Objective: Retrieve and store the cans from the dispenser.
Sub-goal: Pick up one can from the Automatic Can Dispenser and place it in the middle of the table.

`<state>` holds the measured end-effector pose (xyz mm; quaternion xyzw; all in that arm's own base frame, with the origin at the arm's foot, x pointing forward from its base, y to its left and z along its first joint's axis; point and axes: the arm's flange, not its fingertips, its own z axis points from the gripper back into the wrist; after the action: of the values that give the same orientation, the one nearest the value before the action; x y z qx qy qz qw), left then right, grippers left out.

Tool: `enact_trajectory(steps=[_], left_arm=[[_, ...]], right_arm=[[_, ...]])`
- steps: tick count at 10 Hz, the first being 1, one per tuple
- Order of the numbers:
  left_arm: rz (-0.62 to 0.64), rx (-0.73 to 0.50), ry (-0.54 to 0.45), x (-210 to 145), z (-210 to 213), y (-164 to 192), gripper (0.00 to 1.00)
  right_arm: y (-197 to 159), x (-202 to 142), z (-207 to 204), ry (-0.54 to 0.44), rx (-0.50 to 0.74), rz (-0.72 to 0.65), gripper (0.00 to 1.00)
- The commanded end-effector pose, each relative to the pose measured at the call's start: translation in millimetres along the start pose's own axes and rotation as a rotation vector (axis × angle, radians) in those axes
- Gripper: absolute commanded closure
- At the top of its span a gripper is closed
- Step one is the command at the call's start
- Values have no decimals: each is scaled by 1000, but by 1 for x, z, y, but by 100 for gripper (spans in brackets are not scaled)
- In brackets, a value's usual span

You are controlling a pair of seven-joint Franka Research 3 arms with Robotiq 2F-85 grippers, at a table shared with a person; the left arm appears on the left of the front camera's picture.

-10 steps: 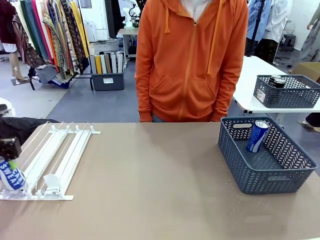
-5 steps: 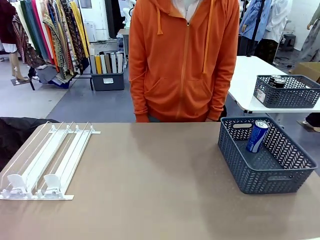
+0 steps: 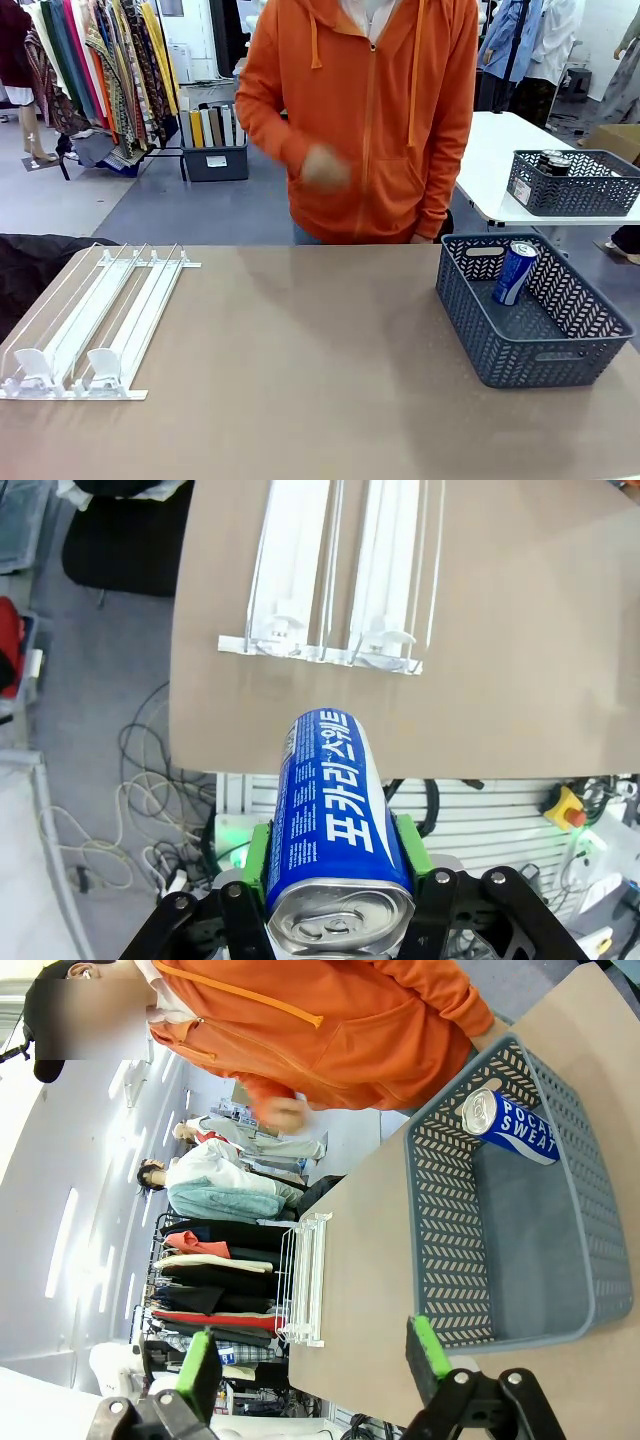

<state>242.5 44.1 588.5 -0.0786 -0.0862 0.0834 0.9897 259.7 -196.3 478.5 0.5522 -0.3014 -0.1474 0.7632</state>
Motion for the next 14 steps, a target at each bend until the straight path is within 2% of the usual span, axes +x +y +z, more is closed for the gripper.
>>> enact_trajectory(steps=[1, 3, 4, 5, 7, 8, 10, 12, 14], left_arm=[[5, -7, -1, 0, 1, 3, 100], [-96, -129, -29, 16, -12, -58, 100], [-154, -96, -41, 30, -20, -105, 100], [-284, -117, -33, 43, -31, -161, 100], [-507, -68, 52, 62, -79, -295, 100], [-591, -89, 93, 59, -110, -354, 100], [-722, -24, 110, 29, -173, -444, 100], [-781, 67, 130, 6, -230, -474, 100], [-767, 158, 151, 4, -263, -479, 100]], right_arm=[[3, 3, -1, -17, 21, 4, 0], [3, 3, -1, -17, 21, 4, 0], [3, 3, -1, -17, 21, 4, 0], [3, 3, -1, -17, 21, 4, 0], [3, 3, -1, -17, 21, 4, 0], [3, 3, -1, -17, 21, 4, 0], [3, 3, -1, -17, 21, 4, 0], [3, 3, -1, -17, 21, 4, 0], [3, 3, -1, -17, 21, 4, 0]])
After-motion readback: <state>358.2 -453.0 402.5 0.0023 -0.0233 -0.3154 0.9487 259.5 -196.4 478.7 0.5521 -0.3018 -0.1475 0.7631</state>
